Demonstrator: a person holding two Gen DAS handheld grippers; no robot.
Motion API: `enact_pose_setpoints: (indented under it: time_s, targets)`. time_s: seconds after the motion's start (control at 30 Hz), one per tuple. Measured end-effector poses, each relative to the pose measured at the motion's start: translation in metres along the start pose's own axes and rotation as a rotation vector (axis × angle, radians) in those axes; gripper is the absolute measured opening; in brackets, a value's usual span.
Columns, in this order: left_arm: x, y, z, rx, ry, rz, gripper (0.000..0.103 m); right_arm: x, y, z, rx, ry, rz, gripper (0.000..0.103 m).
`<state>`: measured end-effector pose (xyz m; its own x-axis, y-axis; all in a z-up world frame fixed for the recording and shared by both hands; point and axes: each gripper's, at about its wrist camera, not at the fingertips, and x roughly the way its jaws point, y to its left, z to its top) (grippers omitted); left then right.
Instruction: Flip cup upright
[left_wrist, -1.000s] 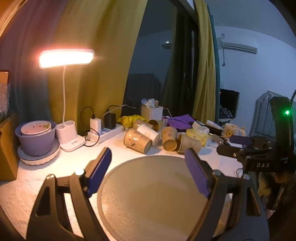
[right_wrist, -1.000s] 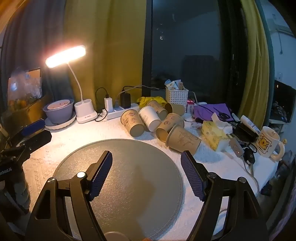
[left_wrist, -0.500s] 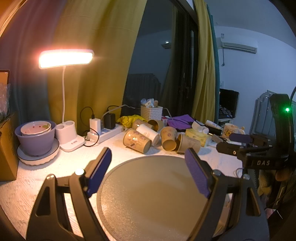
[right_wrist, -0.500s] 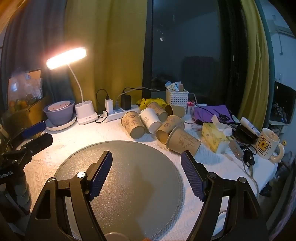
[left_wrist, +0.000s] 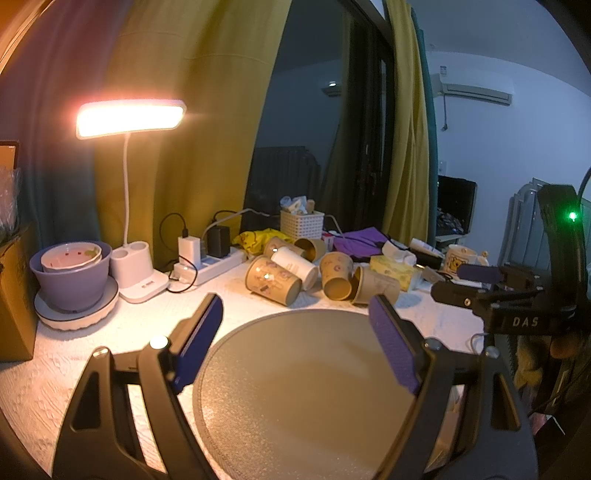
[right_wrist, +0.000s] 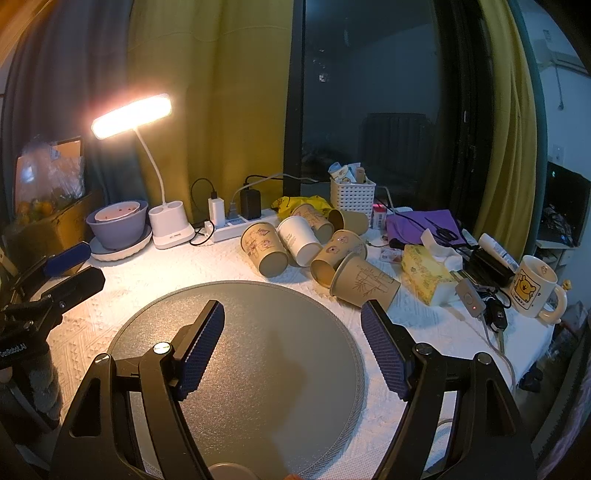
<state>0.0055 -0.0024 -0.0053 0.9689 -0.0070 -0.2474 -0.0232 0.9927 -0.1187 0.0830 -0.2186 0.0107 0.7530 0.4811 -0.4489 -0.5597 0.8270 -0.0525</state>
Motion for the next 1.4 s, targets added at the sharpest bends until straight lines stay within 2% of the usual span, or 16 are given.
enact_pose_setpoints:
  time_s: [1.4]
  targets:
    - [-0.0008,-0.0012,0.0008,0.004,-0.001,0.001,0.082,0.0004,-0.0006,0.0005,0.002,-0.002,-0.001,0.079]
